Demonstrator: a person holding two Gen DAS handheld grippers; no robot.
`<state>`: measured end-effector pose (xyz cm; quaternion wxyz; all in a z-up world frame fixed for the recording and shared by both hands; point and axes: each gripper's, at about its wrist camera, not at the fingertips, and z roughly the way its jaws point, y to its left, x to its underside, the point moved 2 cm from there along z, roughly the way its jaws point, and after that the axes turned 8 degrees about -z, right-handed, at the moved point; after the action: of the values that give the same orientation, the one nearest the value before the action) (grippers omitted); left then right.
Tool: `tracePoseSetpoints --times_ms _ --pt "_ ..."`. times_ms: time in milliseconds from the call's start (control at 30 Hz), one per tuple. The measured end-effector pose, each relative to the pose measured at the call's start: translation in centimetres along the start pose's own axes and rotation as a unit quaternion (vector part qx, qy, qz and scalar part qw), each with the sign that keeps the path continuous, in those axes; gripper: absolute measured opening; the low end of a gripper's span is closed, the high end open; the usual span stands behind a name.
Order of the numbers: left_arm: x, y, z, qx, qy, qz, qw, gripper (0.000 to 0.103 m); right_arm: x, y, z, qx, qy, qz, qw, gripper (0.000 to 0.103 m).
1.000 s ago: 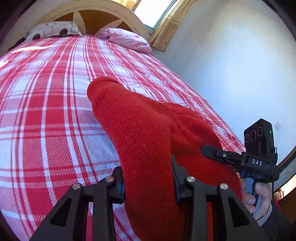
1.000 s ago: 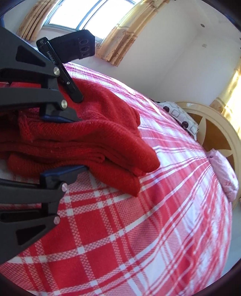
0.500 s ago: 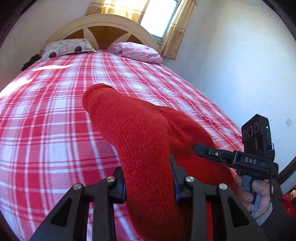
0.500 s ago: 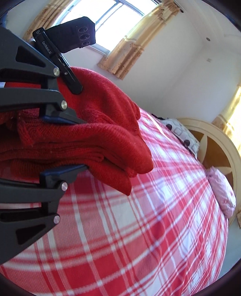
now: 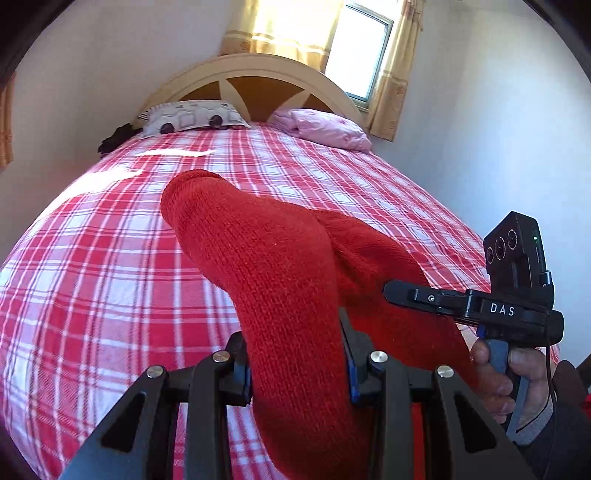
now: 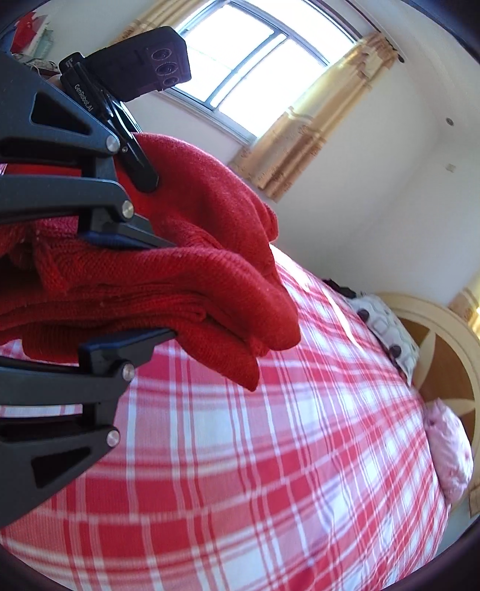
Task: Fold small clothes
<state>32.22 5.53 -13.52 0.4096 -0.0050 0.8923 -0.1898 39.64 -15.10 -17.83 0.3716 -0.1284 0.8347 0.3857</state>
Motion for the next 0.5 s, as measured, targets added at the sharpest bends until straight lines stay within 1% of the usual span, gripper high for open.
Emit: tracePoseSetpoints --times_ms 267,500 --pt "0.6 4.0 -2.9 -0.027 -0.016 -0.026 0.9992 0.036 0.4 4.4 3.7 -0.022 0.031 -0.032 0.999 0.040" --pt "1.2 7.5 -4.7 -0.050 -0.024 -0.049 0.9972 0.036 0.8 7.2 7.0 -0.042 0.053 -0.044 0.997 0.040"
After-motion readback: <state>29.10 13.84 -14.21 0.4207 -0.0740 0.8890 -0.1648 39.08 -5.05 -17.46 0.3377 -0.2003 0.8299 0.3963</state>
